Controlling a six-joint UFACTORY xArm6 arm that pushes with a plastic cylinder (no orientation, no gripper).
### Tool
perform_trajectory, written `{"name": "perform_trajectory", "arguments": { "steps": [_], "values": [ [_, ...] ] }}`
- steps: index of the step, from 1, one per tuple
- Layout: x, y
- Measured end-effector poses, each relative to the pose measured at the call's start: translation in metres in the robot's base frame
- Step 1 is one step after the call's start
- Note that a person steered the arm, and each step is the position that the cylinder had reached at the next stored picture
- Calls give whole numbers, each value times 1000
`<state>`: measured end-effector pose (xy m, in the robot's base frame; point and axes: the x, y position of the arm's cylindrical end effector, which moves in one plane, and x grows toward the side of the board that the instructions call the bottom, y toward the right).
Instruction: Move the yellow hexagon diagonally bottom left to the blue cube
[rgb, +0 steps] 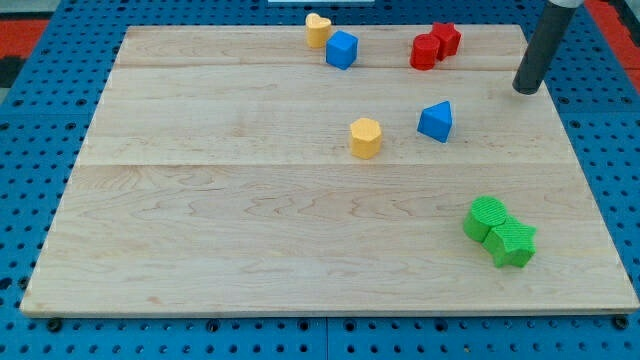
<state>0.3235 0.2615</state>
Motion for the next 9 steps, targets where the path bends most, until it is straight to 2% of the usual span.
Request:
{"name": "perform_trajectory", "arguments": {
  "steps": [2, 4, 6, 7, 8, 9],
  "values": [
    [37, -31],
    [95, -136],
    [88, -313],
    [82, -285],
    [40, -284],
    [46, -349]
  ]
}}
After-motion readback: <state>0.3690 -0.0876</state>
